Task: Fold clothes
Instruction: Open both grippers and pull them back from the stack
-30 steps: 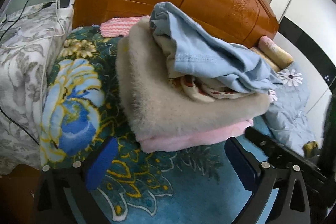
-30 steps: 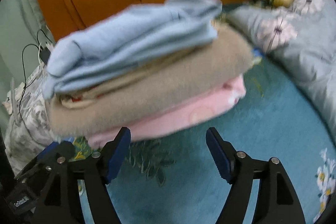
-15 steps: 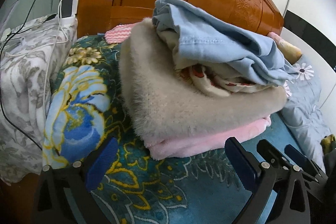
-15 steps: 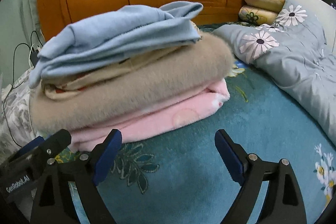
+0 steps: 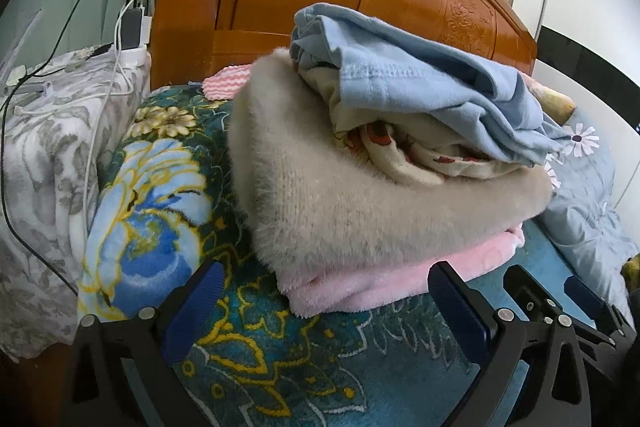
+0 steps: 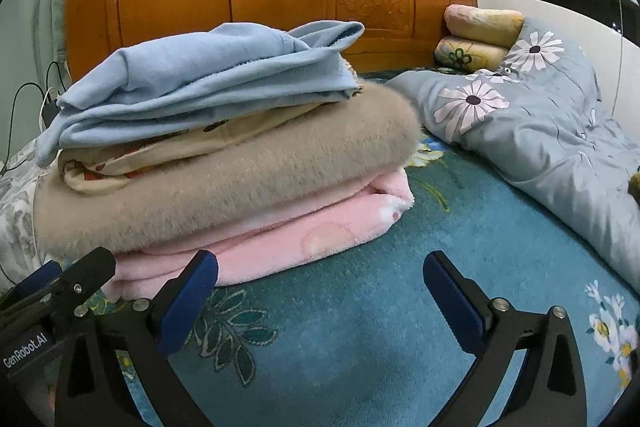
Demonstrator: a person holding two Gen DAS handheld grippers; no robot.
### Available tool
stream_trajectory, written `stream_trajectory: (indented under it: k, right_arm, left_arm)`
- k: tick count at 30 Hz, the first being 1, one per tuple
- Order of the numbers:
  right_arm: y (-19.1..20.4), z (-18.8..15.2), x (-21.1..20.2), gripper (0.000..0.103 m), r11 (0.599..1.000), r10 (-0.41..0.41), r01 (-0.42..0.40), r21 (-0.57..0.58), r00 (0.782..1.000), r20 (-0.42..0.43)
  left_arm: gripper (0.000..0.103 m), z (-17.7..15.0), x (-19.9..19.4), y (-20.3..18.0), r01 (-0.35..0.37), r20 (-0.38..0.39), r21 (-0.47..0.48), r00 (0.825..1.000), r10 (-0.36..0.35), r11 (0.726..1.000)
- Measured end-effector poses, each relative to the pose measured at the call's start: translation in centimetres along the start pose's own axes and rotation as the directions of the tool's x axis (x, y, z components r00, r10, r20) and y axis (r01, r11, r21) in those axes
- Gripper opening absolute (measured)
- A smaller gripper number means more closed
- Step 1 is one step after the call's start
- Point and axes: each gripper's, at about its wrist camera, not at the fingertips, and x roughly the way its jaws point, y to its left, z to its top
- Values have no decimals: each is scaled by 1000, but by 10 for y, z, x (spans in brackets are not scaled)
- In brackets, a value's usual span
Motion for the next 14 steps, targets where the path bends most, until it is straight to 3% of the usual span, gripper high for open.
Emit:
stream_trajectory:
  k: [14]
  right_arm:
    - [1,-10,-1,103,1000,-13,13,-7,1000,24]
  left_arm:
    - [103,-11,-1,0,-22,-6,9,1000,22,1000]
